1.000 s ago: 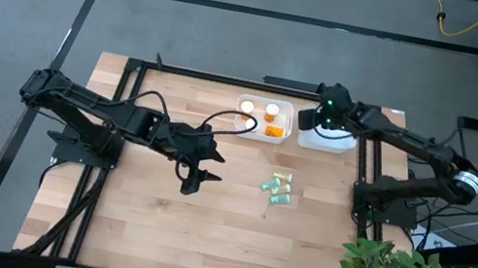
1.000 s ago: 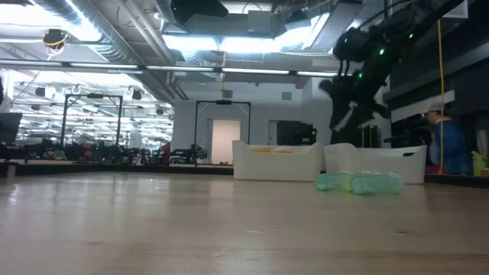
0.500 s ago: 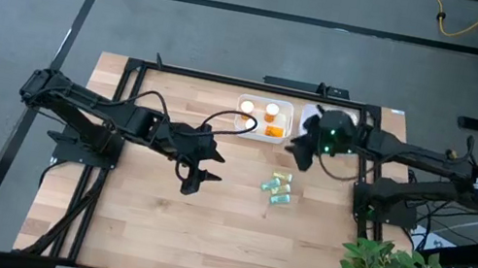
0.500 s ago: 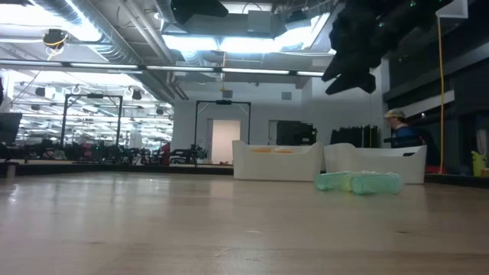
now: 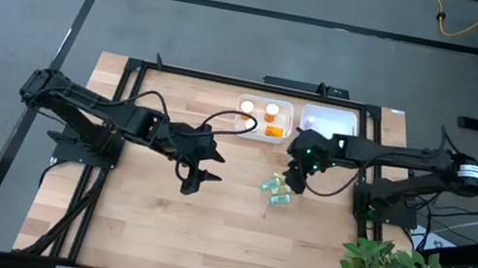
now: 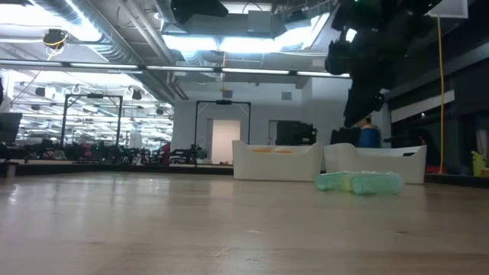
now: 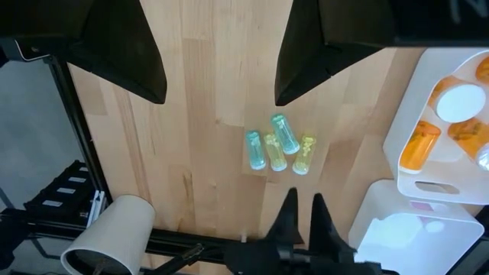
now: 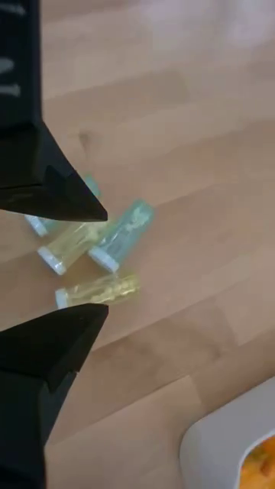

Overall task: Pick and place medicine bottles into bin by pill shape (circle, oval)
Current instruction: Put the yellow tablet bottle into the right white bin

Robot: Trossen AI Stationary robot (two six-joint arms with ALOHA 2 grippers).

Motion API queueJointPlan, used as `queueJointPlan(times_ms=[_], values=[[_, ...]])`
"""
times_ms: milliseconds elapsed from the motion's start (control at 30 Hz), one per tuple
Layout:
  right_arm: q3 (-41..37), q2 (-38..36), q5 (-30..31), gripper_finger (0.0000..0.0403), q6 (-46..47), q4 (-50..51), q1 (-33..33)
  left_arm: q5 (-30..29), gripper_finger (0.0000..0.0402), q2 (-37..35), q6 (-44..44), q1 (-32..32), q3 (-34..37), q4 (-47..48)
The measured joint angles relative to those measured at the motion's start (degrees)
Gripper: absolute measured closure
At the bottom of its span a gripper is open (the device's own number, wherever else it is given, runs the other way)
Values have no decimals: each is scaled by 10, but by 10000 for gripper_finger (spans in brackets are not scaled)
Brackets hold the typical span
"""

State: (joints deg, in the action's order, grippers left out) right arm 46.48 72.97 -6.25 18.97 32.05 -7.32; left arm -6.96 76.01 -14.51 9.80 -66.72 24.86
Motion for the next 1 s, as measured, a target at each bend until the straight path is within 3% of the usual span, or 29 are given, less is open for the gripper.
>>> queueJointPlan(times_ms=[167, 1000], values=[[0, 35, 48, 215, -17, 1, 12, 0, 165, 0, 0, 0, 0, 0], [0, 191, 78, 215, -32, -9, 16, 0, 165, 0, 15, 0, 0, 1]])
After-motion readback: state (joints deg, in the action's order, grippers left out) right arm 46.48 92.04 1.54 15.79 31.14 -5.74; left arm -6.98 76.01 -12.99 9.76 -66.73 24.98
